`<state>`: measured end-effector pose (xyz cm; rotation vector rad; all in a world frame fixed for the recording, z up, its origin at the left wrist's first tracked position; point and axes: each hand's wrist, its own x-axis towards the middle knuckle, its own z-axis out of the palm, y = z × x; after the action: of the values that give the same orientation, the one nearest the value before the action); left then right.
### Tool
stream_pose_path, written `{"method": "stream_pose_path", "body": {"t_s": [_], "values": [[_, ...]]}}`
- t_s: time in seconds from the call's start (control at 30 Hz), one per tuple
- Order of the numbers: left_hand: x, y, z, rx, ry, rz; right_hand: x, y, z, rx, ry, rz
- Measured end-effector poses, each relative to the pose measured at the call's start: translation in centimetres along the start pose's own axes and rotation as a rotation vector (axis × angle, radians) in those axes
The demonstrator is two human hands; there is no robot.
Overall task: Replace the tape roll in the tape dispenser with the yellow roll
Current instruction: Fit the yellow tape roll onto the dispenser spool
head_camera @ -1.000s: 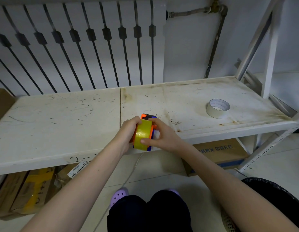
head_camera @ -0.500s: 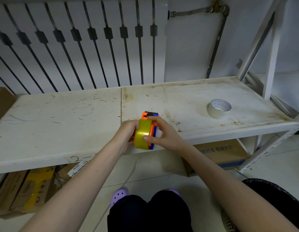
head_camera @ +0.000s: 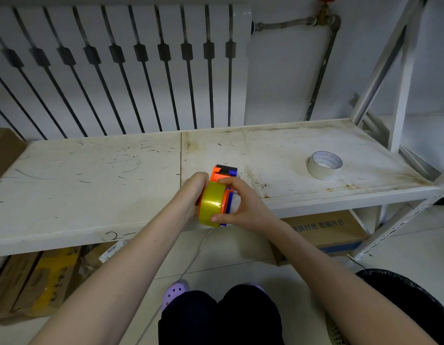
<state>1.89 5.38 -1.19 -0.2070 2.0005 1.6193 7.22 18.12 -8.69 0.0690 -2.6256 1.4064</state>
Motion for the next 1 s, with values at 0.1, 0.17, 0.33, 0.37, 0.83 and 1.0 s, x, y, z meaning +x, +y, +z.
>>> {"method": "stream_pose_path", "body": {"t_s": [0.1,0.17,0.33,0.37,0.83,1.0], "values": [[0.3,-0.5,-0.5,0.064,0.033,0.022,0.4,0.1,0.2,0.040,0.042,0.042],[0.1,-0.8,-0.7,0.055,0.019,0.068,0.8,0.2,0.4,0.106,0.090,0.080],[0.9,-2.6,-1.3,0.101,-0.005,0.202,1.7,0.5,0.3,0.223,0.111,0.165],[1.2,-2.8,-1.4,0.085,0.002,0.201,1.8,0.4,0.1,0.216,0.092,0.175],[1.8,-4.5,-1.9,-0.022,-0.033,0.257,1.5,0.3,-0.3,-0.053,0.032,0.059],[1.5,-4.2,-2.0,-0.054,-0.051,0.200,1.8,-0.1,-0.2,0.266,-0.025,0.259]]}}
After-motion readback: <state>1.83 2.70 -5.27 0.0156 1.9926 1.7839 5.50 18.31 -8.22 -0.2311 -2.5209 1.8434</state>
